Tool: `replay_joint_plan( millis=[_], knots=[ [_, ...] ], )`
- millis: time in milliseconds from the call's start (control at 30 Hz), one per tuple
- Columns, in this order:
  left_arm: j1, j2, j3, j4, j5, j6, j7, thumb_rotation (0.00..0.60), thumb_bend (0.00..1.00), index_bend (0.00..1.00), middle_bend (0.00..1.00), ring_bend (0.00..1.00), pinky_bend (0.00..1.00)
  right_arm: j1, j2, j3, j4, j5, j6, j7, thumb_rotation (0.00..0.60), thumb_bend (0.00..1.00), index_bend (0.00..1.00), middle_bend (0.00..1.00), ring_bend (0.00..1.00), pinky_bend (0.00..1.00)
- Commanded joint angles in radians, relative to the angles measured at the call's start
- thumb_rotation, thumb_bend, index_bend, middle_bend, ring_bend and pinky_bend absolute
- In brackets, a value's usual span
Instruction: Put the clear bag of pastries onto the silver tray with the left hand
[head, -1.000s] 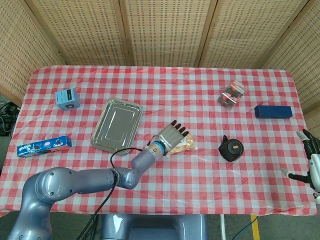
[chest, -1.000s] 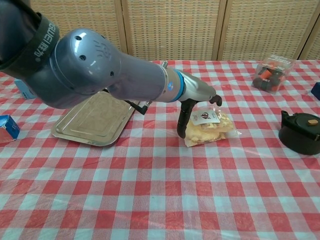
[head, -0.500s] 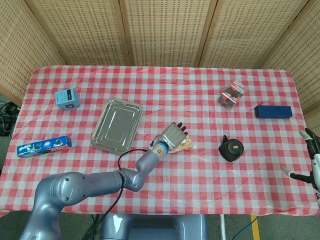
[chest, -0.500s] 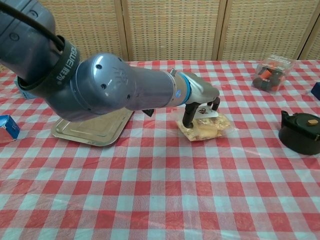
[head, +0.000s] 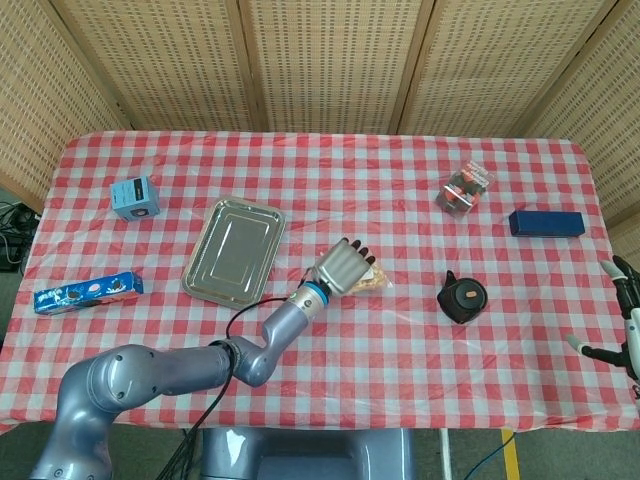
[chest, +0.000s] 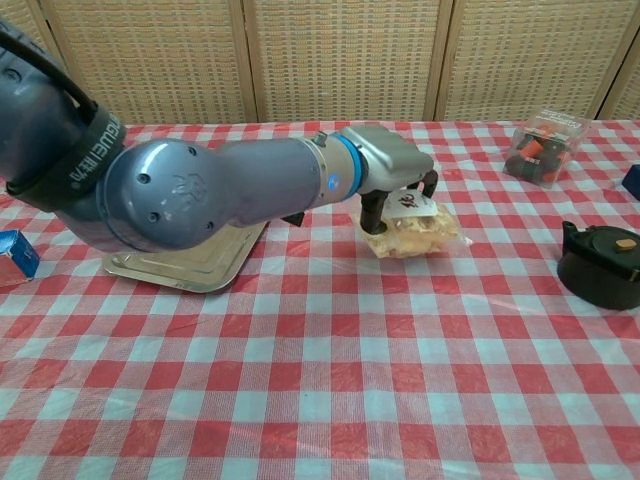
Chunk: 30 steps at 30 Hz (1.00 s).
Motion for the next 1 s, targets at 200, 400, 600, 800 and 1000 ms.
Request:
replay_joint_plan(
  millis=[200,400,600,800,1000],
  knots=[
    [0.094,0.162,-0.002,-0.185,0.086,0.129,-0.035,0.600,0.42,0.43,0.20,0.18,0.35,-0.003,0.001,-0.004,-0.012,-0.016,0.015,-0.016,0.600,0.05,0.00,0.00,0.00,0.00],
    [0.194,0.314,0.038,-0.331,0.133,0.223,-0.053,0.600,0.42,0.43,0.20,0.18,0.35,-0.008,0.002,-0.010,-0.031,-0.036,0.033,-0.044,0.600,0.05,0.00,0.00,0.00,0.00],
    [0.310,0.425,0.087,-0.398,0.165,0.280,-0.113,0.600,0.42,0.44,0.20,0.18,0.35,-0.010,0.002,-0.016,-0.055,-0.058,0.051,-0.082,0.600,0.05,0.00,0.00,0.00,0.00],
    [0.407,0.484,0.120,-0.387,0.194,0.293,-0.194,0.600,0.42,0.45,0.20,0.18,0.35,-0.012,0.000,-0.023,-0.076,-0.077,0.063,-0.115,0.600,0.05,0.00,0.00,0.00,0.00],
    [0.470,0.497,0.131,-0.342,0.228,0.273,-0.262,0.600,0.42,0.45,0.20,0.18,0.35,-0.014,-0.002,-0.025,-0.087,-0.083,0.073,-0.141,0.600,0.05,0.00,0.00,0.00,0.00]
  ],
)
